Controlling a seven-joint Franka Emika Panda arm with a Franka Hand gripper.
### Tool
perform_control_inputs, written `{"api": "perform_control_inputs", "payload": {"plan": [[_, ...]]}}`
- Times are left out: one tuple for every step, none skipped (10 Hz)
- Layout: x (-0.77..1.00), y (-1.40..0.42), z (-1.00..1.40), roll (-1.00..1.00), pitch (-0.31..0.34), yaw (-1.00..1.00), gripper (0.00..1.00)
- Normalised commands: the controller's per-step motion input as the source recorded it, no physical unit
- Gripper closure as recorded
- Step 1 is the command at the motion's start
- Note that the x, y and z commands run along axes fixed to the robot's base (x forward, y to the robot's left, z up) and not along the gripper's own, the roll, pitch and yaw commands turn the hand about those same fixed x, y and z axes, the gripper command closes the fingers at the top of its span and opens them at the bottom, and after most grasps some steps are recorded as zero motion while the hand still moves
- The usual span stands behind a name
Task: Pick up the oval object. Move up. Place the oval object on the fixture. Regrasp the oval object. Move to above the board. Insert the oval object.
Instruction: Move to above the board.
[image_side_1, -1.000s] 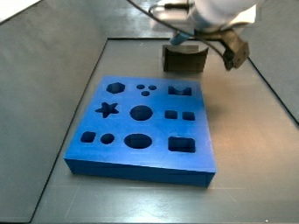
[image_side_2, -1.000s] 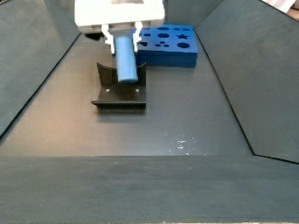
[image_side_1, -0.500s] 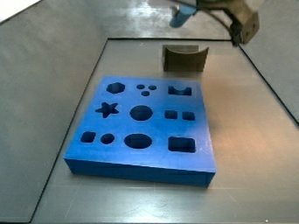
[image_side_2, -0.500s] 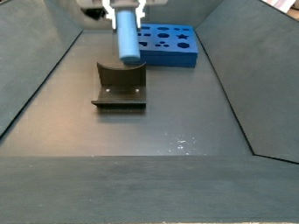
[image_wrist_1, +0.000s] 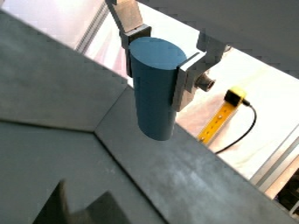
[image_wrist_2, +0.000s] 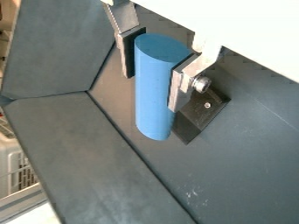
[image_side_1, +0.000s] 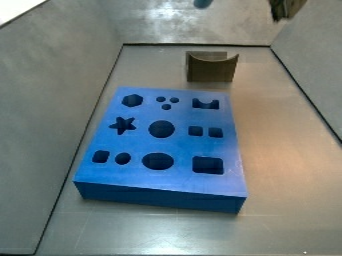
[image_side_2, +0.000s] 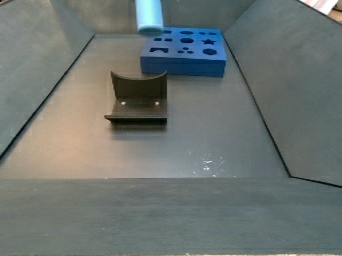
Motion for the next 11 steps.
{"api": "perform_control_inputs", "payload": {"plan": [[-0.11, -0.05, 1.00, -0.06, 0.061, 0.01, 1.00], [-0.11, -0.04, 1.00, -0.06, 0.059, 0.02, 1.00], [-0.10, -0.04, 1.00, -0.06, 0.056, 0.03, 1.00], [-0.08, -0.03, 0.86, -0.05, 0.058, 0.03, 1.00], [-0.05, -0.02, 0.63, -0.06, 0.061, 0.03, 1.00], [-0.03, -0.01, 0.46, -0.05, 0.070, 0.04, 1.00], [-0.01, -0.02, 0.23, -0.05, 0.086, 0.04, 1.00], [-0.42, -1.00, 0.08, -1.00, -0.042, -0.12, 1.00], [-0.42, -1.00, 0.06, -1.00, -0.050, -0.12, 1.00], [-0.45, -1.00, 0.07, -1.00, -0.058, -0.12, 1.00], [-0.47, -1.00, 0.06, -1.00, -0.060, -0.13, 1.00]]}}
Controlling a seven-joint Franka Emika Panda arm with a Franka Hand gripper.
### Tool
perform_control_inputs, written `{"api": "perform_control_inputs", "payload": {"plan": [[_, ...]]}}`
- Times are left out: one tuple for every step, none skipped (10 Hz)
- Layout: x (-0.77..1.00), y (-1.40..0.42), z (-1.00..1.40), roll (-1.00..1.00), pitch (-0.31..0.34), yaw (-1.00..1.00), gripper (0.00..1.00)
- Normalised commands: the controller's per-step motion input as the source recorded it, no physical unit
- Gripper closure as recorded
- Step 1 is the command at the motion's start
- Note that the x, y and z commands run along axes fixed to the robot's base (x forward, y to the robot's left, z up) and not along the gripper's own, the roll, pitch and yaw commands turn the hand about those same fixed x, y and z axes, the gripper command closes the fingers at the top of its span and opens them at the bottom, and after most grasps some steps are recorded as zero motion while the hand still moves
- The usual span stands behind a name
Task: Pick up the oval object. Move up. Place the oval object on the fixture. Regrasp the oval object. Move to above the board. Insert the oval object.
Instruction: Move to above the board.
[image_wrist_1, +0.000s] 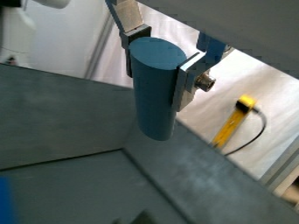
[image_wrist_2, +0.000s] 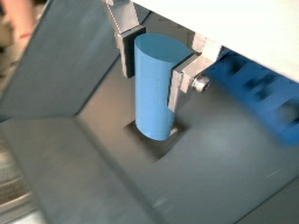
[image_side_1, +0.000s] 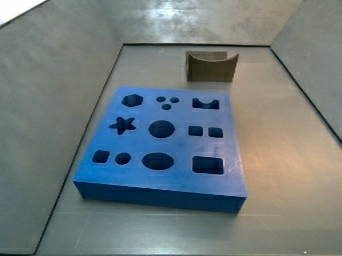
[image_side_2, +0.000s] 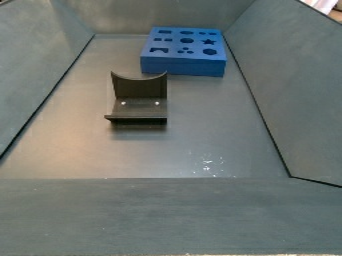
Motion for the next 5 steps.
{"api": "perform_control_inputs", "payload": {"plan": [[-0.48, -1.00, 0.07, -1.00, -0.062, -0.13, 1.00], [-0.51, -1.00, 0.06, -1.00, -0.059, -0.14, 1.00], [-0.53, -1.00, 0.07, -1.00, -0.056, -0.14, 1.00], [-0.46, -0.77, 0.05, -1.00, -0.057, -0.14, 1.00], [-0.37, -0.58, 0.03, -1.00, -0.056, -0.14, 1.00]]}}
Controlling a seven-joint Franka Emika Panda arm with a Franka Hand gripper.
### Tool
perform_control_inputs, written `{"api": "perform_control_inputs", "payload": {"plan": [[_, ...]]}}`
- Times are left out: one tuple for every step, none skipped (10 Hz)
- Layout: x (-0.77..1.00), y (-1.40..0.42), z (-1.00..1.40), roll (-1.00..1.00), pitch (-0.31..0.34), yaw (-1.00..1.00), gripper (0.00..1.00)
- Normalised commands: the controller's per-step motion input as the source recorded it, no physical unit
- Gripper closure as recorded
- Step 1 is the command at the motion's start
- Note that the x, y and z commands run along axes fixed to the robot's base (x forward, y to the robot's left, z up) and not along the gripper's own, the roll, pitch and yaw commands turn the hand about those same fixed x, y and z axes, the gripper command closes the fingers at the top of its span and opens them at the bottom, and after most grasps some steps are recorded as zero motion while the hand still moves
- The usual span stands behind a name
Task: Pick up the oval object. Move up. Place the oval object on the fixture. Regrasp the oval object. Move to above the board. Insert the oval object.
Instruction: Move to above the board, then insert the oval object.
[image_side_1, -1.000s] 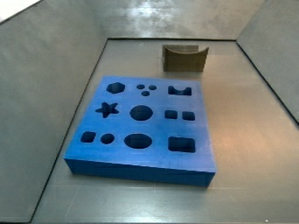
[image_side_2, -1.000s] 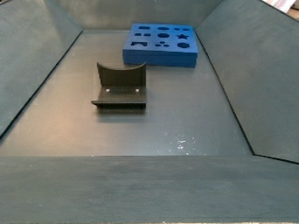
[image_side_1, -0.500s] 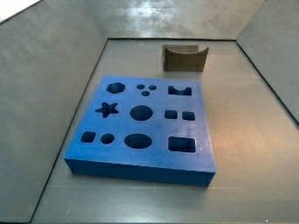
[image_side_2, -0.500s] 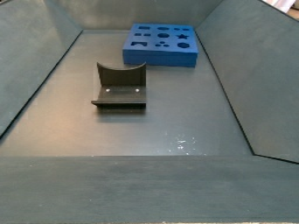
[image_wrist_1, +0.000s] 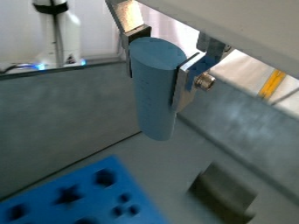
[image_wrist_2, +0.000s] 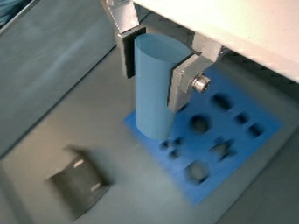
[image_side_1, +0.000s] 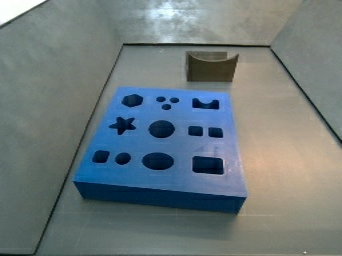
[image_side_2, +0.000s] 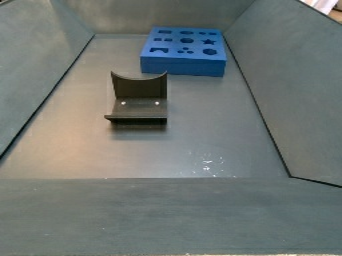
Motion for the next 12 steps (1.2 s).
{"api": "perform_control_inputs", "payload": {"plan": [[-0.20, -0.19, 0.02, -1.00, -0.058, -0.13, 1.00], [-0.15, -0.09, 0.01, -1.00, -0.064, -0.13, 1.00], [-0.11, -0.02, 0.01, -0.91, -0.074, -0.10, 1.00], [-0.10, -0.01, 0.01, -0.75, -0.077, -0.08, 1.00], [-0.08, 0.01, 0.00, -0.41, -0.070, -0.03, 1.00], [-0.06, 0.02, 0.00, -0.30, -0.065, -0.02, 1.00], [0.00, 0.00, -0.02, -0.01, 0.000, 0.00, 1.00], [0.05, -0.23, -0.25, 0.00, -0.040, -0.21, 1.00], [0.05, -0.54, -0.59, 0.08, -0.100, -0.67, 1.00], [0.00, -0.57, -0.65, 0.08, -0.129, -0.66, 1.00], [0.00, -0.65, -0.69, 0.00, -0.213, -0.51, 1.00], [-0.02, -0.69, -0.69, 0.00, -0.220, -0.42, 1.00]]}}
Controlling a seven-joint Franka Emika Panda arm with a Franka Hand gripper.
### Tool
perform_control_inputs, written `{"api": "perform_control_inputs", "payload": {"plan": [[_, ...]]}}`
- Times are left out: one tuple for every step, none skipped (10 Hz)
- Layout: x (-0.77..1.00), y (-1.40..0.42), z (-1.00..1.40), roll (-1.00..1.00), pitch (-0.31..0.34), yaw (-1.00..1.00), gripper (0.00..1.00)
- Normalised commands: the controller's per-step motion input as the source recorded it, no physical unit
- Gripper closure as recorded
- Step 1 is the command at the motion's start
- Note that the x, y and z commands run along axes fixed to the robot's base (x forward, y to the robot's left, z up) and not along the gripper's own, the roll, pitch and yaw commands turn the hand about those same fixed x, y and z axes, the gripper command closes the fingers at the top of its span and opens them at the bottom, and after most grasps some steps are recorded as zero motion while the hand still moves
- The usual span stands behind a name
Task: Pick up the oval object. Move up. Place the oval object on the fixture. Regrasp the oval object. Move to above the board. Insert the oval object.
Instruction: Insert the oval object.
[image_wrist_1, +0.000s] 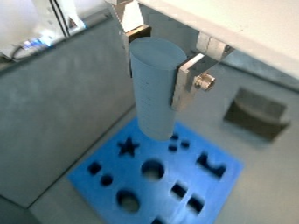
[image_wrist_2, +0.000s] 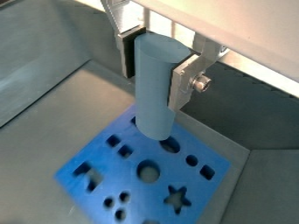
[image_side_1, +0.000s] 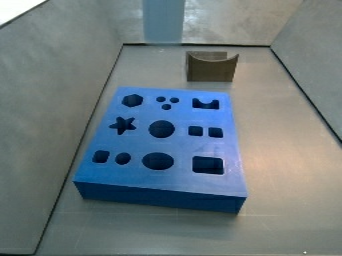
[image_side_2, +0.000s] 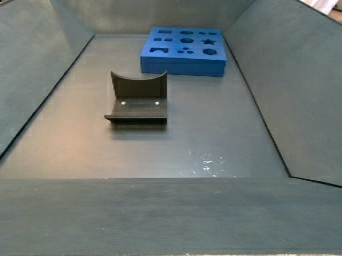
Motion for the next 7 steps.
{"api": "perform_control_inputs", "payload": {"plan": [[0.00, -0.70, -0.74, 0.00, -0.164, -0.34, 1.00], [0.00, -0.69, -0.73, -0.03, -0.134, -0.31, 1.00], [0.00, -0.71, -0.73, -0.04, -0.083, -0.28, 1.00], [0.03, -0.53, -0.75, -0.11, 0.000, -0.25, 1.00], [0.04, -0.02, 0.00, 0.00, 0.000, -0.01, 1.00], [0.07, 0.00, -0.11, 0.00, 0.000, 0.00, 1.00], [0.23, 0.14, -0.36, -0.01, 0.000, 0.00, 1.00]]}}
